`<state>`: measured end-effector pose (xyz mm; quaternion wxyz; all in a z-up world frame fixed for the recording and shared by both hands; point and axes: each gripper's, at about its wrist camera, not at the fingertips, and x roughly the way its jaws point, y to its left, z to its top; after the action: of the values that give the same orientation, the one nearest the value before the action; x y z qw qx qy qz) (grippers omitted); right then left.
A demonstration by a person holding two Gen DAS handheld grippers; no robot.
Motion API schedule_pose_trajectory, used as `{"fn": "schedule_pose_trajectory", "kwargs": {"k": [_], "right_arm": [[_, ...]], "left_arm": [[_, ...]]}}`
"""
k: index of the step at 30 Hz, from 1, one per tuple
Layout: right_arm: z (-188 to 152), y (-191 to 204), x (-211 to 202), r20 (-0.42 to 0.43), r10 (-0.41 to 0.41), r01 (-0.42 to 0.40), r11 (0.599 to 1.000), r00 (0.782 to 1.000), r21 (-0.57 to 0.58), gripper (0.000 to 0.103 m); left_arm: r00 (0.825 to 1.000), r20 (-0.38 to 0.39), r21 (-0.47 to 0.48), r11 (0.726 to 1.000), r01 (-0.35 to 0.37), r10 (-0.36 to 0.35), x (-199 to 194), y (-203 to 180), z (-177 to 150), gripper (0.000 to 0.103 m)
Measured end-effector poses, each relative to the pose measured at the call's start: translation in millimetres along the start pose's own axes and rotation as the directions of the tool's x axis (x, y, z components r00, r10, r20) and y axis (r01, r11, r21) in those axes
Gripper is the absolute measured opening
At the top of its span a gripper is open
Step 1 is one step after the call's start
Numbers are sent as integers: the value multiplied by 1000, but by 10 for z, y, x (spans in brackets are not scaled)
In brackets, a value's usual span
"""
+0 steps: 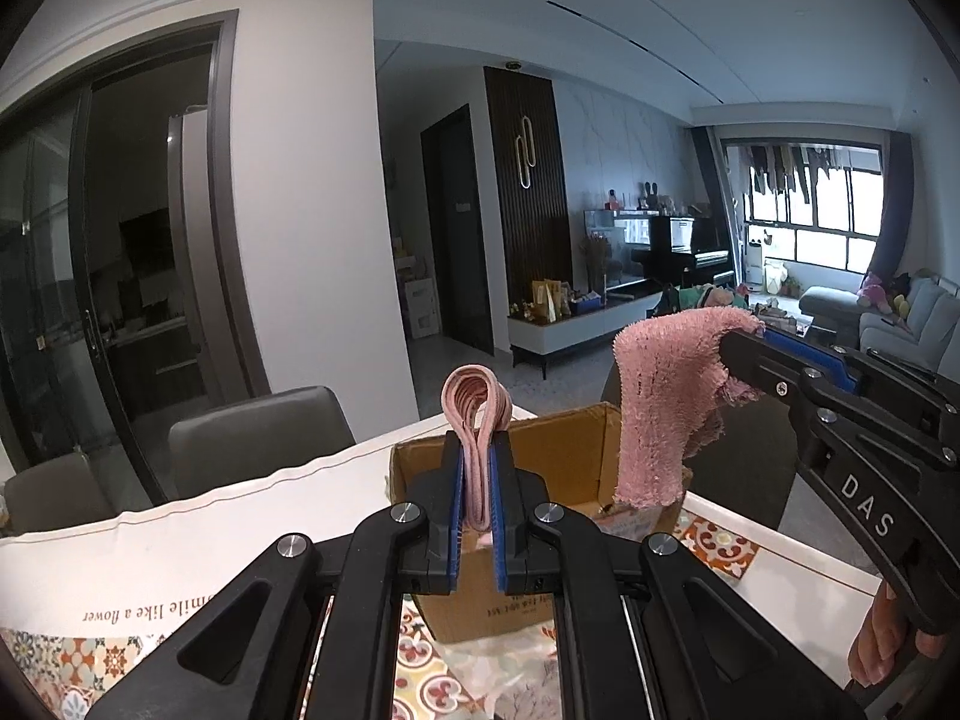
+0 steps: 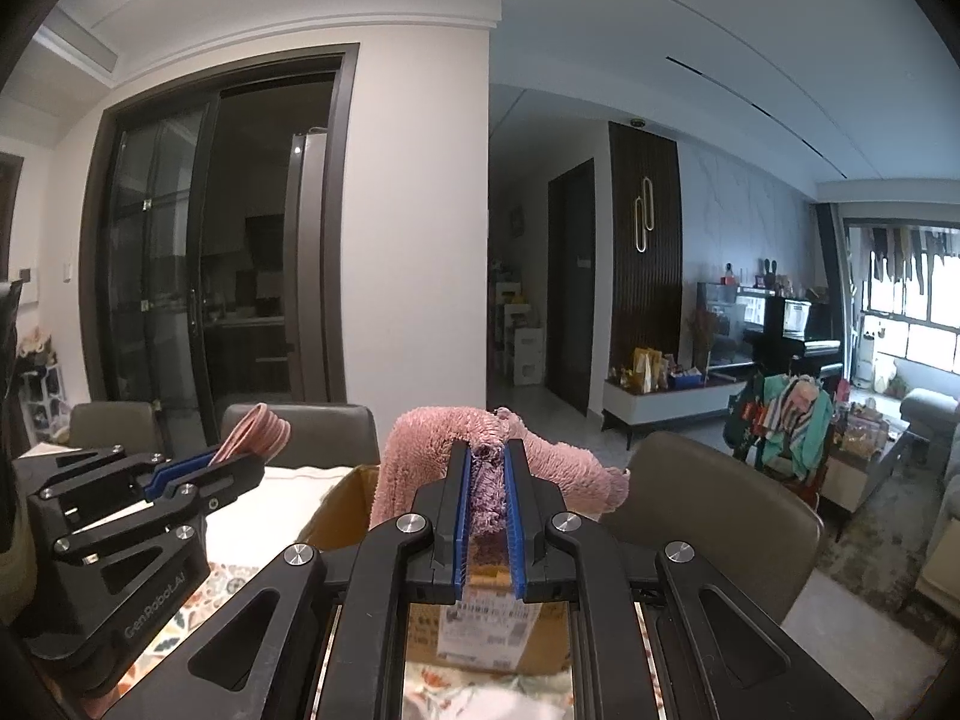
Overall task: Organize soft objects
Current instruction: 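Lift and carry the hair tie and towel over the box with both tools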
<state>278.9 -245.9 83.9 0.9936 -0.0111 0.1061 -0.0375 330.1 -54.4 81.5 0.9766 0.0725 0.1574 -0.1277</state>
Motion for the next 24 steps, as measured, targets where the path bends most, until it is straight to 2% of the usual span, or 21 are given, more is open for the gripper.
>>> {"fn": "schedule_pose_trajectory", "kwargs": {"k": [9, 18, 24], "right_arm": [[-1, -51, 360, -15, 18, -18, 1000, 1000, 12, 12], [-103, -24, 711, -69, 27, -27, 1000, 997, -3, 12], [-170, -61, 982, -124, 52, -51, 999, 991, 12, 12]], "left_arm": [[999, -31, 5, 1000, 23, -23, 386, 23, -33, 10], [995, -90, 15, 999, 35, -34, 818, 30, -80, 10], [986, -152, 16, 998, 68, -65, 1065, -10, -163, 10]]}}
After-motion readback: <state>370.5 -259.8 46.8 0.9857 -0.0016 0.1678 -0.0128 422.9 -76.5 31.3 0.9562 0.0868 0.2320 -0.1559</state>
